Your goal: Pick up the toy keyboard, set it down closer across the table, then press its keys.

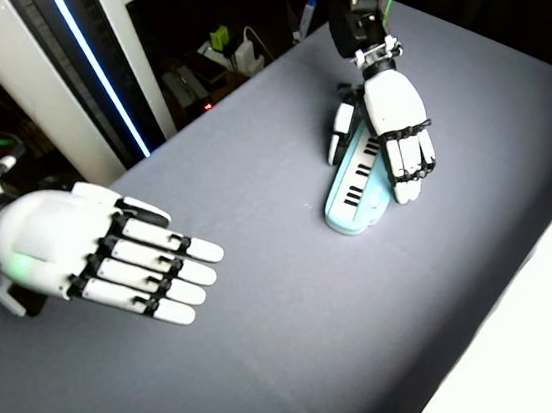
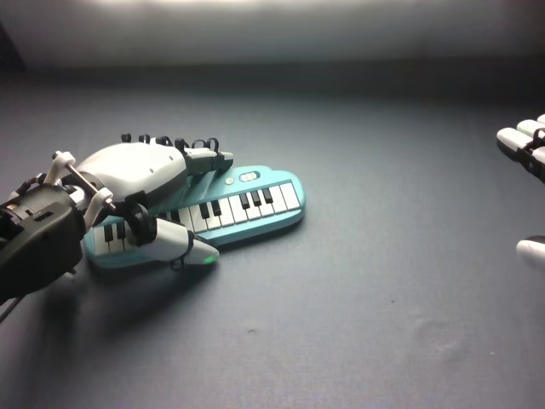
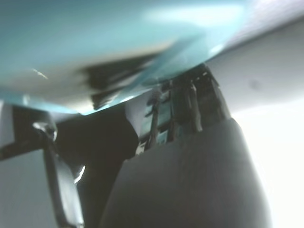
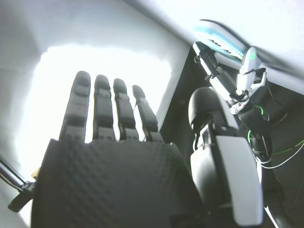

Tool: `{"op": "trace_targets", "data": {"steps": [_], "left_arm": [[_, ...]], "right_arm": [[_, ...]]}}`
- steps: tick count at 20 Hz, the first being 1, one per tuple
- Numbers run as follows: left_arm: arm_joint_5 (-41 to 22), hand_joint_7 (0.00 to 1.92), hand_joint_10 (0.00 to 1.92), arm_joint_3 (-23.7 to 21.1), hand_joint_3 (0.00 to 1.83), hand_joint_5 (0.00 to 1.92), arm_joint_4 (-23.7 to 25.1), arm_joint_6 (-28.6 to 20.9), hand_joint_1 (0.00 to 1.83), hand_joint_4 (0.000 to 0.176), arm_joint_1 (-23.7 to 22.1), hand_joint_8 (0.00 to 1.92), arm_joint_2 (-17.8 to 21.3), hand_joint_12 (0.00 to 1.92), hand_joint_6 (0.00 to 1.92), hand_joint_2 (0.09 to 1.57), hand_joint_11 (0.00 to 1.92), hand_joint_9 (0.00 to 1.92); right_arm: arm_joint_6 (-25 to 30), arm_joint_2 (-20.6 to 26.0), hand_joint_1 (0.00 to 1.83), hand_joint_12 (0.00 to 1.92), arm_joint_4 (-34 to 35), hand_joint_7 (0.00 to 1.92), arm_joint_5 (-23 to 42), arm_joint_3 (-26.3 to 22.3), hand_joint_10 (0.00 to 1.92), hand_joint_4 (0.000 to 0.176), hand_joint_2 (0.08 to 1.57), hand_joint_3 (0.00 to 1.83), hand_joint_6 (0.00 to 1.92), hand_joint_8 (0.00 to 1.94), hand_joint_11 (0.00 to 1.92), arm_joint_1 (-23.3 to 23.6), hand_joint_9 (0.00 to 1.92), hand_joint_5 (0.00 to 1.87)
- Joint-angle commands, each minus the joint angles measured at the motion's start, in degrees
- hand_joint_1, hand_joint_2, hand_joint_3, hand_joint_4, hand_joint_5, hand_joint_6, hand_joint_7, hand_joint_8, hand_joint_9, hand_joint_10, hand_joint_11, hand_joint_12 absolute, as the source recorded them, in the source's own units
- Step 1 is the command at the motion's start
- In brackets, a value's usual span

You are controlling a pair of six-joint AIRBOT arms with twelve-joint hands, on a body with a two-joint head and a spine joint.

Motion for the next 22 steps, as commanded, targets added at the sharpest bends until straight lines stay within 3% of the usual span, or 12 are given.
{"op": "trace_targets", "data": {"steps": [1,2,3,5,9,10,11,16,18,19,20,22], "left_arm": [[-1.49,0.50,1.19,-0.44,0.00,0.58,1.11,1.11,1.36,0.000,0.19,0.50,-0.12,1.61,0.09,1.11,0.49,0.49],[-1.92,0.38,1.32,-0.67,0.00,0.56,1.34,1.00,1.36,0.000,0.17,0.81,0.07,1.68,0.15,1.13,0.42,0.39],[-2.35,0.29,1.40,-0.98,0.00,0.45,1.79,0.87,1.40,0.000,0.12,1.03,0.29,1.73,0.48,1.14,0.37,0.31],[-3.69,0.20,1.41,-1.90,0.00,0.22,3.38,0.22,1.40,0.000,-0.30,1.15,0.93,1.70,0.97,1.16,0.34,0.25],[-6.31,0.11,1.63,-4.04,0.00,0.10,7.51,-0.67,1.59,0.000,-1.81,1.42,2.20,1.82,1.30,1.22,0.55,0.56],[-7.45,0.11,1.63,-4.71,0.00,0.10,9.54,-1.91,1.59,0.000,-2.29,1.42,2.56,1.82,1.30,1.22,0.55,0.56],[-8.63,0.06,1.79,-5.26,0.00,0.08,11.46,-3.31,1.38,0.003,-2.69,1.57,2.84,1.91,1.43,1.16,0.56,0.27],[-11.10,0.09,1.65,-6.66,0.00,0.15,24.60,-10.90,1.41,0.000,-7.47,1.49,1.77,1.75,1.31,1.14,0.35,0.22],[-9.81,0.03,1.64,-5.53,0.00,0.06,28.58,-13.51,1.38,0.010,-9.57,1.45,-0.50,1.71,1.31,1.14,0.38,0.15],[-8.96,0.08,1.57,-4.77,0.00,0.11,30.06,-14.60,1.39,0.021,-10.52,1.38,-2.21,1.63,1.26,1.10,0.44,0.19],[-8.00,0.17,1.45,-3.74,0.00,0.19,31.55,-16.05,1.42,0.003,-11.30,1.25,-3.97,1.59,1.18,1.09,0.46,0.29],[-6.22,0.29,1.17,-1.55,0.00,0.31,33.91,-18.69,1.36,0.000,-12.63,0.89,-7.79,1.38,0.88,1.08,0.45,0.38]], "right_arm": [[0.35,0.21,0.29,0.00,-0.54,0.00,7.08,0.09,0.00,0.000,1.36,0.00,0.00,0.00,0.00,0.28,0.00,0.00],[0.38,0.21,0.29,0.00,-0.48,0.00,7.11,0.09,0.00,0.000,1.36,0.00,0.00,0.00,0.00,0.26,0.00,0.00],[0.40,0.21,0.29,0.00,-0.45,0.00,7.14,0.09,0.00,0.000,1.36,0.00,0.00,0.00,0.00,0.22,0.00,0.00],[0.50,0.21,0.28,0.00,-0.40,0.00,7.33,0.09,0.00,0.000,1.36,0.00,0.00,0.00,0.00,0.19,0.00,0.00],[1.13,0.24,0.32,0.00,-0.31,0.00,8.38,0.07,0.00,0.000,1.36,0.00,0.00,0.00,0.00,0.13,0.00,0.00],[1.29,0.28,0.32,0.00,-0.31,0.00,8.91,0.00,0.00,0.000,1.36,0.00,0.00,0.00,0.00,0.12,0.00,0.00],[1.37,0.39,0.35,0.00,-0.31,0.00,9.46,-0.13,0.00,0.000,1.35,0.00,0.00,0.00,0.00,0.11,0.00,0.00],[1.64,2.01,0.34,0.00,-0.37,0.00,14.07,-1.51,0.00,0.000,1.37,0.01,0.00,0.00,0.00,-0.39,0.00,0.00],[2.79,2.52,0.19,0.00,-0.39,0.00,15.94,-1.69,0.00,0.000,1.51,0.04,0.00,0.00,0.00,-0.84,0.00,0.00],[3.46,2.76,0.10,0.00,-0.46,0.00,17.19,-1.79,0.00,0.013,1.55,0.03,0.00,0.00,0.00,-1.19,0.00,0.00],[3.85,3.00,0.02,0.00,-0.64,0.00,18.41,-1.96,0.00,0.027,1.57,0.02,0.00,0.00,0.00,-1.47,0.00,0.00],[3.92,3.38,0.00,0.00,-1.06,0.00,20.01,-2.39,0.00,0.035,1.55,0.01,0.00,0.00,0.00,-1.80,0.00,0.00]]}}
